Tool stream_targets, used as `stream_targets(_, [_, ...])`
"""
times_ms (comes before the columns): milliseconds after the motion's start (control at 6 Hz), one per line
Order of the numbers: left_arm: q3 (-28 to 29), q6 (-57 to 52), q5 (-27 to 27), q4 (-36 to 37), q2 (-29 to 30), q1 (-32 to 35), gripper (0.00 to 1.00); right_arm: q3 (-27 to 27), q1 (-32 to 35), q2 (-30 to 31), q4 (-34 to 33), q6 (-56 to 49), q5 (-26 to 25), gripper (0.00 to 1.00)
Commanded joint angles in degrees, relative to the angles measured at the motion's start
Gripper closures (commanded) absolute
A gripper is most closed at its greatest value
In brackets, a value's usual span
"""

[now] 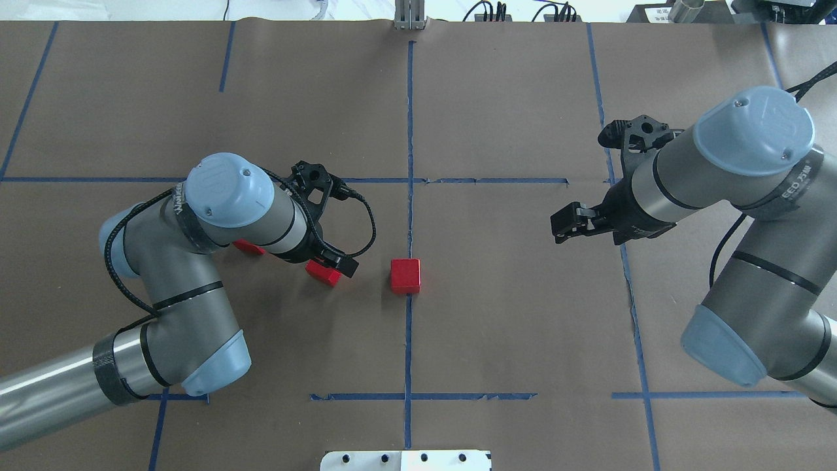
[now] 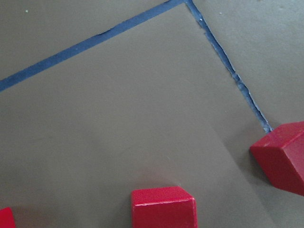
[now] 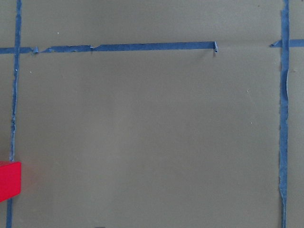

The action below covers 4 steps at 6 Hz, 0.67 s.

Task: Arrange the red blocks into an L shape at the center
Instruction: 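Raise the right gripper away while the left arm reaches toward the nearer red cube, then close the left gripper on the red cube nearest the center cube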

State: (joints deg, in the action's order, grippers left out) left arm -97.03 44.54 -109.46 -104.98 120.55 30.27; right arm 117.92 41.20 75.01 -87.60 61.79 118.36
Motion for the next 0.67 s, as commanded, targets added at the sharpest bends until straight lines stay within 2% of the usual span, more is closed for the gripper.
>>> stream_targets(0, [0.61, 6.17, 1.44, -0.05, 0.39, -1.88, 0.00, -0.06, -0.06, 0.05, 0.06, 0.00, -0.06, 0.00])
stream_targets(333, [0.70, 5.66, 4.77, -0.05, 0.04, -1.88, 0.00, -0.06, -0.06, 0.05, 0.06, 0.00, -0.06, 0.00])
stream_targets(500, [0.79, 4.17, 4.78, -0.05, -0.22, -1.88, 0.06, -0.06, -0.06, 0.05, 0.06, 0.00, -0.15, 0.00])
